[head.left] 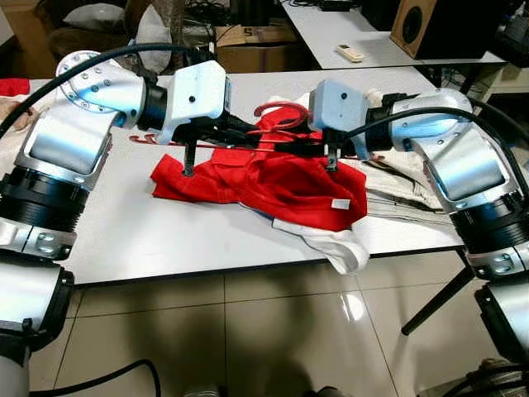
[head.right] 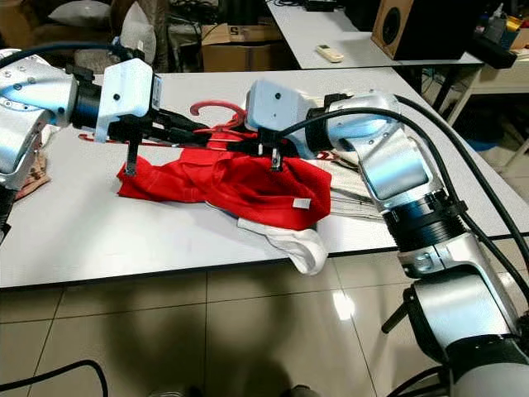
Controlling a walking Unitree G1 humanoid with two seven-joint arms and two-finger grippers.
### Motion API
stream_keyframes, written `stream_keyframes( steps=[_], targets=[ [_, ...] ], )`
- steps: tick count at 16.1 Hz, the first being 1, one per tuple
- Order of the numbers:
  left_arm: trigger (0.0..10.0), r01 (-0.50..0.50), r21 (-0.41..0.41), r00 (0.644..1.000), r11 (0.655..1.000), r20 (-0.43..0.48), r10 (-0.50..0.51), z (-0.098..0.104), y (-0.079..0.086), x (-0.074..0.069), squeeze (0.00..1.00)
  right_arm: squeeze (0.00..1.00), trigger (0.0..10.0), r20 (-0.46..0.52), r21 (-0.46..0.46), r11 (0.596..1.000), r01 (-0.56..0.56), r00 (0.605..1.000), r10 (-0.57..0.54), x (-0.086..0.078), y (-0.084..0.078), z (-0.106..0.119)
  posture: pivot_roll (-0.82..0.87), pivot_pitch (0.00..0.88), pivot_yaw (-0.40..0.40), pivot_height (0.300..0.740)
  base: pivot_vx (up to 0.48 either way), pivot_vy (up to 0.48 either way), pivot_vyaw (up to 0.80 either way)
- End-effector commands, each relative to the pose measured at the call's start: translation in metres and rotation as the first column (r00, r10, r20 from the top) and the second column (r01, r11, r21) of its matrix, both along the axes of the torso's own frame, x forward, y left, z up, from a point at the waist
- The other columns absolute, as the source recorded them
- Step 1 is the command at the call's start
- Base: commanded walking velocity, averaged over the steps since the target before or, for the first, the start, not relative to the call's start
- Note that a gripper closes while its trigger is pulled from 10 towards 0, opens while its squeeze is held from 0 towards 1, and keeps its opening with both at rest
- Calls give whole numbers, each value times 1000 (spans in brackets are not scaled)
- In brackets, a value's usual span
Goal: Hang hanger
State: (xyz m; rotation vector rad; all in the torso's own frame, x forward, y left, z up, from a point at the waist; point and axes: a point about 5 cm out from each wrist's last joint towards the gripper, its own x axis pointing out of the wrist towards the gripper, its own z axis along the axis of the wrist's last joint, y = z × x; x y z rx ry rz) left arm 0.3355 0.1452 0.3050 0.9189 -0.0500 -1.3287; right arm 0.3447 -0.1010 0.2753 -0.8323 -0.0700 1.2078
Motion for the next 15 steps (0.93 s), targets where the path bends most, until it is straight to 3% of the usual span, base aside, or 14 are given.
stream_keyframes(
  steps=[1,8,9,10,11,13,15],
  targets=[
    [0,43,-6,999,999,2,-43,2,-2,-5,0,0,0,-11,2,1000,25,1000,-25,2,-3,-3,-69,0,37,740,0,0,0],
    [0,9,-11,1000,1000,14,-9,0,2,-4,0,0,0,-53,1,1000,-1,999,1,-1,-5,-5,-70,0,31,740,0,0,0],
    [10000,5,-28,1000,1000,20,-4,1,4,-4,0,0,0,-69,10,1000,-3,998,4,-1,-5,-7,-63,0,24,740,0,0,0],
    [10000,11,-41,1000,999,15,-10,2,4,-5,0,0,0,-74,12,1000,-4,997,5,-2,-5,-7,-60,0,22,740,0,0,0],
    [10000,35,-112,999,993,-37,-40,5,9,-11,1000,0,0,-89,10,1000,-3,996,4,-2,-6,-11,-56,0,20,740,0,0,0],
    [10000,72,-191,992,979,-93,-91,11,13,-21,1000,0,0,-92,-3,1000,15,996,-15,-1,-9,-16,-53,0,19,740,0,0,0],
    [10000,56,-238,994,970,-79,-76,12,21,-27,1000,0,0,-80,0,997,83,993,-83,3,-15,-21,-47,0,14,740,0,0,0]
  ],
)
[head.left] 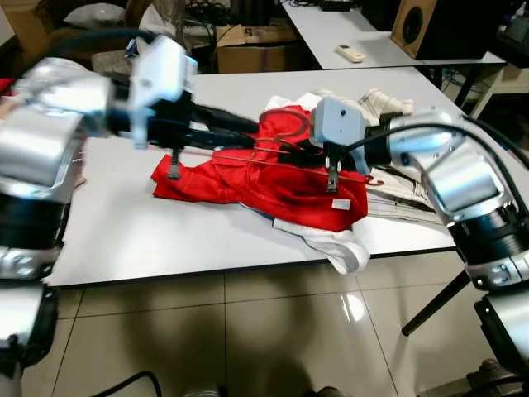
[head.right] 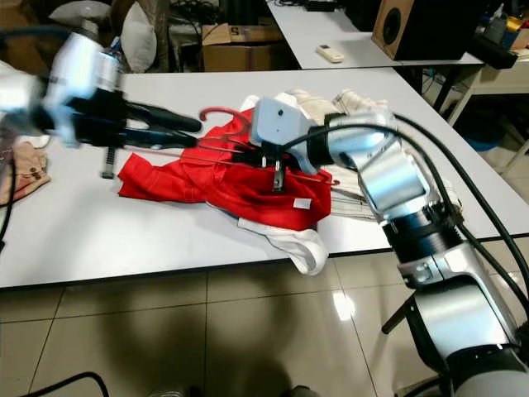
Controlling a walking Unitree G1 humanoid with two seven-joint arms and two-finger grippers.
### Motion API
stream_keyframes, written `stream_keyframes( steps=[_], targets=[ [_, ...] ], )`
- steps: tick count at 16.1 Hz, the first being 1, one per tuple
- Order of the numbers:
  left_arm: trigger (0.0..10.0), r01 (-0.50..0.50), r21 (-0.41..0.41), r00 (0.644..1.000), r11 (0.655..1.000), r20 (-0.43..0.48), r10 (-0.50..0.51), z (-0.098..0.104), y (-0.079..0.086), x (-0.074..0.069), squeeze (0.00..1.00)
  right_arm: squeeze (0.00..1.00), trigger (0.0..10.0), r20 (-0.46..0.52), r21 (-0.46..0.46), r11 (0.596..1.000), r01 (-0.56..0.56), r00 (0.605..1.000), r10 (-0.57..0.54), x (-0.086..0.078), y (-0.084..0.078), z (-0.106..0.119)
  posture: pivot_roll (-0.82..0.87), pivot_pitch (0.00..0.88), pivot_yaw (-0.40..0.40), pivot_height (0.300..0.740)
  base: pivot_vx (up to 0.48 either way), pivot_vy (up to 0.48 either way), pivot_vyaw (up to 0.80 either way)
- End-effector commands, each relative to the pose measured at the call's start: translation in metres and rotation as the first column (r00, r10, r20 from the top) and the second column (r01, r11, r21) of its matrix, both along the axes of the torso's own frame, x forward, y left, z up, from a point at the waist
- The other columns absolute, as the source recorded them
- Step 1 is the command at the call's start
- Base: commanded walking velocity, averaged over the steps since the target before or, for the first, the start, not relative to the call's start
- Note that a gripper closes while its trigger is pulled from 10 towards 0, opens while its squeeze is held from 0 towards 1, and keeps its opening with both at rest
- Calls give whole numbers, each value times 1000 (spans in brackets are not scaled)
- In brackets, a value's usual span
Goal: Hang hanger
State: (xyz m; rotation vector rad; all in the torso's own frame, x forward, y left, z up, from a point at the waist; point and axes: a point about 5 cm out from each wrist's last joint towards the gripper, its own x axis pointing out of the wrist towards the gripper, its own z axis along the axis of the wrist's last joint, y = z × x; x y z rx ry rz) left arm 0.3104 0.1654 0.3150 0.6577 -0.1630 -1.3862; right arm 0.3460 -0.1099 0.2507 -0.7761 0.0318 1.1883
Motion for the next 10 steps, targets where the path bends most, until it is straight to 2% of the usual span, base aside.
stream_keyframes(
  steps=[1,2,3,4,5,6,7,8,9,10],
  targets=[
    [10000,-9,-17,1000,1000,12,9,1,2,-2,992,0,0,14,8,999,47,999,-47,2,-8,2,-45,0,14,740,0,0,0],
    [10000,-26,-101,1000,995,-11,25,3,6,-5,0,0,0,6,48,996,74,997,-75,1,-10,0,-40,0,12,740,0,0,0],
    [10000,-64,-153,998,986,-21,62,3,10,-5,0,0,0,9,74,993,95,995,-96,1,-11,0,-40,0,17,740,0,0,0],
    [10000,-254,-217,967,942,-58,247,-5,24,0,0,0,0,37,143,973,179,982,-186,1,-18,0,-28,0,9,740,0,0,0],
    [10000,-333,-227,943,915,-82,323,-10,30,1,0,0,0,43,170,961,218,973,-228,0,-22,0,-24,0,5,740,0,0,0],
    [10000,-518,-317,855,795,-169,490,-24,43,4,0,0,0,4,255,916,310,947,-322,-1,-30,-2,-7,0,-10,740,0,0,0],
    [10000,-641,-344,767,686,-238,596,-41,50,0,0,0,0,-50,356,852,384,918,-393,-6,-34,-2,-1,0,-21,740,0,0,0],
    [10000,-707,-330,706,626,-272,654,-52,52,-5,0,0,0,-81,440,790,426,896,-437,-10,-34,1,-3,0,-26,740,0,0,0],
    [10000,-729,-337,681,595,-275,679,-56,50,-7,0,0,0,-93,491,753,439,885,-455,-12,-33,4,-3,0,-26,740,0,0,0],
    [10000,-791,-343,602,506,-289,744,-74,41,-13,0,0,0,-151,596,642,482,852,-501,-20,-31,5,-13,0,-15,740,0,0,0]
  ],
)
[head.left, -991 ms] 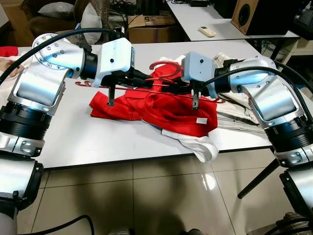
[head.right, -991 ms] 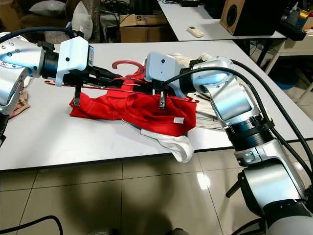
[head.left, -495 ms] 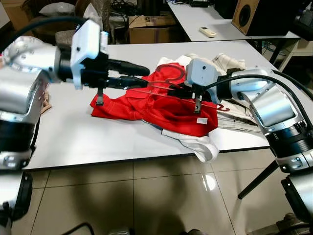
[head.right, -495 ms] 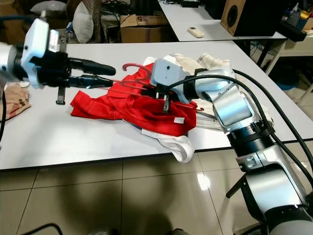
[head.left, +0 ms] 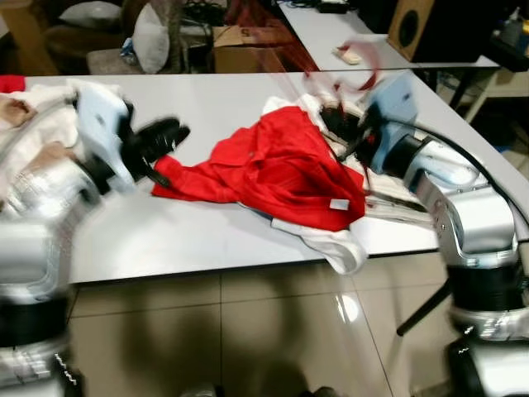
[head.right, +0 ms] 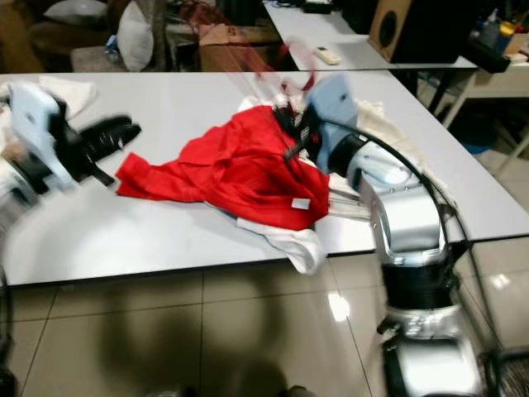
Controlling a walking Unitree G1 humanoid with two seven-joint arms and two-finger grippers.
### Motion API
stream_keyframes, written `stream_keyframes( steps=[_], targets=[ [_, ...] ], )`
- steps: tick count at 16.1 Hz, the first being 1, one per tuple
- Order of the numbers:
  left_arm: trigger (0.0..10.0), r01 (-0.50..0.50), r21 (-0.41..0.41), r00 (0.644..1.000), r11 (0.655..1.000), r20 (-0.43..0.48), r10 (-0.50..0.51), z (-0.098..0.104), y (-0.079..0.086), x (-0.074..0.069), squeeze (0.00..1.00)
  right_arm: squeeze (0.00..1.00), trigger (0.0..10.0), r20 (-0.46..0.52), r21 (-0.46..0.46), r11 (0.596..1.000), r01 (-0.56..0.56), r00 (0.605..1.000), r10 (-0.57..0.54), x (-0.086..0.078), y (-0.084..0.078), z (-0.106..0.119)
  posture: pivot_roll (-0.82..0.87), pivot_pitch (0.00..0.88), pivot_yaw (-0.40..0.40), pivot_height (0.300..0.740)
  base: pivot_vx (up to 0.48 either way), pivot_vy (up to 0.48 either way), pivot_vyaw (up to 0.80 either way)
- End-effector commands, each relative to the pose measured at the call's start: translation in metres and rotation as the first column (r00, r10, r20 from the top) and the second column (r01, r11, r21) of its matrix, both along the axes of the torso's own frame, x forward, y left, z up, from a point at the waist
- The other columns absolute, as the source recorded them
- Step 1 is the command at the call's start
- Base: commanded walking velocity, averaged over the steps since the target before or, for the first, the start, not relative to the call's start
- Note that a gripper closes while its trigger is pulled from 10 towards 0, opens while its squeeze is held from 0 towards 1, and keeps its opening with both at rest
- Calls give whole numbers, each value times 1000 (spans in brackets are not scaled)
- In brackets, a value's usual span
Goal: Hang hanger
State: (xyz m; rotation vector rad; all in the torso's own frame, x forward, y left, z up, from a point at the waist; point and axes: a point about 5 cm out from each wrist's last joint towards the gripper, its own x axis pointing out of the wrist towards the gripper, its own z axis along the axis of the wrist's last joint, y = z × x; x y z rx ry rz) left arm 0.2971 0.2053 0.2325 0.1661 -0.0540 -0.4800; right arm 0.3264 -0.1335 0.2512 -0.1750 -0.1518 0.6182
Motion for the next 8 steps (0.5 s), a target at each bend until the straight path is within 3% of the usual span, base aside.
stream_keyframes(
  steps=[1,2,3,4,5,8],
  targets=[
    [10000,-107,34,994,994,35,106,-4,-3,-2,0,0,0,4,53,995,87,996,-88,-5,-9,0,-20,0,-6,740,0,0,0],
    [10000,-204,77,978,976,59,200,-17,-5,-3,0,0,3216,-66,63,981,183,982,-179,-8,-11,-12,-29,0,1,740,0,0,0],
    [10000,-261,88,965,961,53,258,-31,-9,-4,0,0,4392,-140,51,966,255,959,-246,-12,-13,-26,-31,0,6,740,0,0,0],
    [10000,-273,88,962,958,9,274,-51,-21,-8,0,0,9059,-219,113,954,278,944,-249,-21,-8,-44,-35,0,13,740,0,0,0],
    [10000,-287,57,958,956,-12,288,-57,-26,-11,0,0,10000,-244,131,951,281,939,-244,-26,-5,-55,-42,0,24,740,0,0,0],
    [10000,-292,18,956,956,-28,292,-58,-34,-12,0,0,10000,-228,194,925,326,932,-281,-33,0,-59,-55,0,48,740,0,279,0]
  ],
)
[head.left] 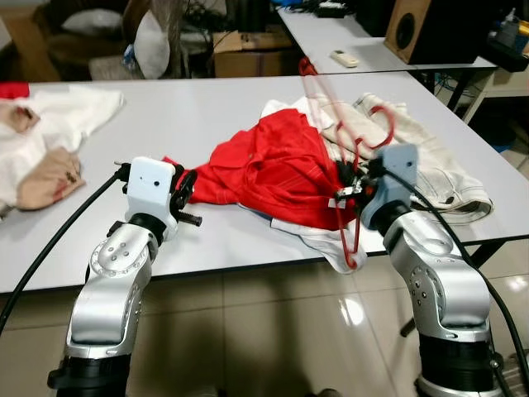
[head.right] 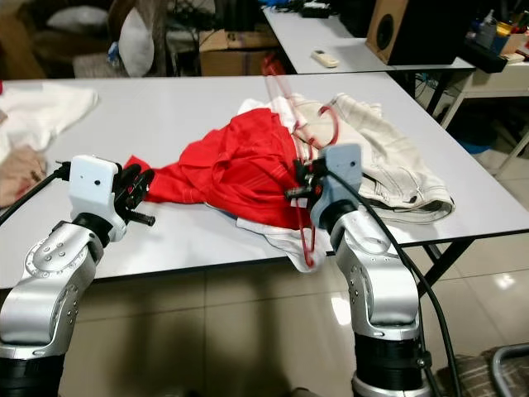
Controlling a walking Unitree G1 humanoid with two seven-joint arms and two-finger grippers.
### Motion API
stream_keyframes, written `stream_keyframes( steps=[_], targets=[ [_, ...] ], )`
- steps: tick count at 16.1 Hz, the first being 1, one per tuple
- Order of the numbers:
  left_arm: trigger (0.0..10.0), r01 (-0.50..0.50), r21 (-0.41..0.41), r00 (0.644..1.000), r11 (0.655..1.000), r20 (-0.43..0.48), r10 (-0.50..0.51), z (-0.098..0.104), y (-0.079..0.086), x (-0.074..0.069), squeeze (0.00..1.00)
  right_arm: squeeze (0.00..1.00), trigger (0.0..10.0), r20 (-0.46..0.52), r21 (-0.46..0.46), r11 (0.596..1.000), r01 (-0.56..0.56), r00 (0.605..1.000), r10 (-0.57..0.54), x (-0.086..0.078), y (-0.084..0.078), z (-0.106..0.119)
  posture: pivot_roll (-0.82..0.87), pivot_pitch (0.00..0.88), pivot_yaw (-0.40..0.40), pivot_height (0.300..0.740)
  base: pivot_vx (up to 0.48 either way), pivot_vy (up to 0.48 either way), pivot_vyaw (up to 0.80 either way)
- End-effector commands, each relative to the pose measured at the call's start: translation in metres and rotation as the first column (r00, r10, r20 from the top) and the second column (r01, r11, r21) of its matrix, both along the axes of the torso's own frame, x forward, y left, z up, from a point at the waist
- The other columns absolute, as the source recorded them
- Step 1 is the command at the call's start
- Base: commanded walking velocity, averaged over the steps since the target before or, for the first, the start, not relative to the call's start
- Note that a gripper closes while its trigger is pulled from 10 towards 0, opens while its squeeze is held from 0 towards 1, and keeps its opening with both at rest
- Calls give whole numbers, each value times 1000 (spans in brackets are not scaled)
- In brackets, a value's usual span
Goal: Hang hanger
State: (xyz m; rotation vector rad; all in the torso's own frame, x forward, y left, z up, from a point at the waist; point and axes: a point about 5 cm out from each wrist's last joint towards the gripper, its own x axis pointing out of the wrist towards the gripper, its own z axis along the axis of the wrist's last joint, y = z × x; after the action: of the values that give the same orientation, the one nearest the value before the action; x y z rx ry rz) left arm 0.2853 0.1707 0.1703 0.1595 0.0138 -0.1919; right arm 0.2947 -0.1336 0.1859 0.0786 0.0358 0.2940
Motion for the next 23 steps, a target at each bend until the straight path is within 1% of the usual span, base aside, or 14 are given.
stream_keyframes(
  steps=[1,2,3,4,7,8,9,10,11,12,16,19,22,23],
  targets=[
    [10000,-15,4,1000,1000,5,15,2,-2,1,0,0,10000,60,24,1000,8,998,-9,0,2,16,-64,0,60,740,0,326,0],
    [10000,-14,-1,1000,1000,13,14,3,-6,3,0,0,10000,107,42,999,-21,994,16,-1,7,25,-70,0,68,740,0,330,0],
    [10000,-7,-11,1000,1000,24,7,6,-11,4,0,0,10000,175,51,994,-95,981,85,-8,13,32,-70,0,68,740,0,337,0],
    [10000,12,13,1000,1000,27,-12,6,-12,5,0,0,10000,206,34,992,-119,972,109,-12,17,33,-69,0,71,740,0,382,0],
    [10000,6,31,1000,1000,25,-6,5,-11,4,0,0,10000,250,44,992,-117,963,103,-14,18,32,-61,0,65,740,0,384,0],
    [10000,4,45,1000,999,26,-5,5,-11,4,0,0,10000,234,50,993,-108,968,94,-14,16,28,-51,0,56,740,0,386,0],
    [10000,1,48,1000,999,28,-2,5,-11,3,0,0,10000,221,44,998,-52,974,41,-13,12,22,-46,0,52,740,0,382,0],
    [10000,-6,42,1000,999,30,5,5,-9,2,0,0,10000,130,25,999,-36,991,33,-14,10,7,-44,0,47,740,0,382,0],
    [10000,-7,43,1000,999,29,6,5,-9,2,0,0,10000,105,61,995,-80,992,73,-16,12,3,-45,0,46,740,0,386,0],
    [10000,-17,40,999,999,27,16,4,-6,4,0,0,10000,34,106,991,-85,996,81,-19,9,-13,-52,0,50,740,0,442,0],
    [10000,5,39,1000,999,29,-6,5,-10,7,0,0,10000,25,64,997,-35,999,33,-21,2,-20,-71,0,69,740,0,442,0],
    [10000,32,35,999,999,23,-33,3,-15,9,0,0,10000,-27,41,999,16,1000,-15,-23,-5,-29,-75,0,67,740,0,455,0],
    [10000,19,29,1000,999,15,-20,-3,-11,10,0,0,10000,-33,53,999,-14,999,16,-29,-4,-34,-85,0,54,740,0,451,0],
    [10000,21,29,1000,999,18,-21,-2,-12,9,0,0,10000,-50,37,999,-28,998,30,-32,-5,-37,-83,0,49,740,0,454,0]
  ],
)
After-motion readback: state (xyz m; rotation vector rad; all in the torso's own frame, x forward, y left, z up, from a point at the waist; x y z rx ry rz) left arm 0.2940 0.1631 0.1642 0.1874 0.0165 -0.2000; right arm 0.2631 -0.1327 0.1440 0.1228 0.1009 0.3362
